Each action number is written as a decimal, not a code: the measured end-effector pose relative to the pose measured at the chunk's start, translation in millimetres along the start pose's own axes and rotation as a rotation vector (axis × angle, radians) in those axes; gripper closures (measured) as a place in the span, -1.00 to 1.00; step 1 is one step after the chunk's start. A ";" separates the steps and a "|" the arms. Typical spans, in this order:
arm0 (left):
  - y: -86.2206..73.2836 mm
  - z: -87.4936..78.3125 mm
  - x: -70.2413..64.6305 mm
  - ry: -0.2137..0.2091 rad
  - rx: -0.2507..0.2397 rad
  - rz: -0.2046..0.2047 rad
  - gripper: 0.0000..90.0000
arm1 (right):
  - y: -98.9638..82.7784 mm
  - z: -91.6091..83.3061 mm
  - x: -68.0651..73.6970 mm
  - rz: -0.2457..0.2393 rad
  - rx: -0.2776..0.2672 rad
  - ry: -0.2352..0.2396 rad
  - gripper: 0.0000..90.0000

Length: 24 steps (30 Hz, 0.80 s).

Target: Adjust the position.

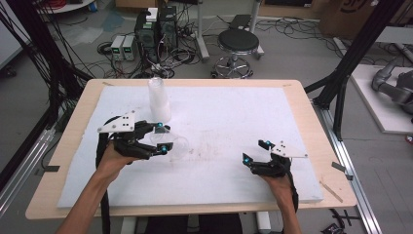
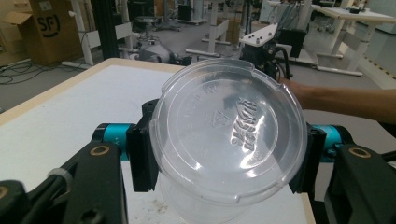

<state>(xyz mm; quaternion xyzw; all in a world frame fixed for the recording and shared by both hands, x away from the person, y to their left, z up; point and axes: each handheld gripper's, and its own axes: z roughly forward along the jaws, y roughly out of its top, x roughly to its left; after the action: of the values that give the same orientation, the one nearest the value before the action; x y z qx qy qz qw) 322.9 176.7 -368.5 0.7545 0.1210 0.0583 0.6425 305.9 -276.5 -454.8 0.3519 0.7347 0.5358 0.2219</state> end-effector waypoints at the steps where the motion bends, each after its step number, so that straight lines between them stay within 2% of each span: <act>1: -0.3 0.5 0.2 -0.001 0.002 0.000 -0.11 | 0.1 0.0 -0.1 0.001 0.002 0.002 -0.67; 5: -1.0 1.6 1.0 -0.005 0.004 0.001 -0.11 | 0.3 -0.8 -1.4 0.012 -0.002 0.025 -0.67; 12: -3.6 0.6 2.7 0.008 0.008 -0.003 -0.11 | 2.5 -0.9 -1.3 -0.001 -0.008 0.055 -0.66; 15: -4.5 -0.2 3.7 0.003 -0.005 -0.013 -0.11 | 7.1 -1.0 0.1 -0.008 -0.014 0.068 -0.66; 19: -4.7 -0.9 4.4 -0.002 -0.017 -0.016 -0.11 | 19.1 -2.2 1.4 -0.032 -0.028 0.119 -0.66; 22: -4.9 -0.8 4.6 -0.006 -0.016 -0.015 -0.11 | 31.3 -3.4 2.9 -0.056 -0.031 0.183 -0.66; 23: -4.9 -0.6 4.6 -0.009 -0.018 -0.015 -0.11 | 39.8 -3.8 3.5 -0.074 -0.037 0.221 -0.66; 24: -5.0 -0.2 4.5 -0.013 -0.023 -0.019 -0.11 | 39.8 -3.8 3.5 -0.074 -0.037 0.221 -0.66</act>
<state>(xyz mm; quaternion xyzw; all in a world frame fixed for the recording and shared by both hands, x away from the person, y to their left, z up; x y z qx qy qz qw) 326.6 178.7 -373.7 0.7463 0.1234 0.0488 0.6522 312.1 -269.1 -415.8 0.2591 0.7571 0.5763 0.1659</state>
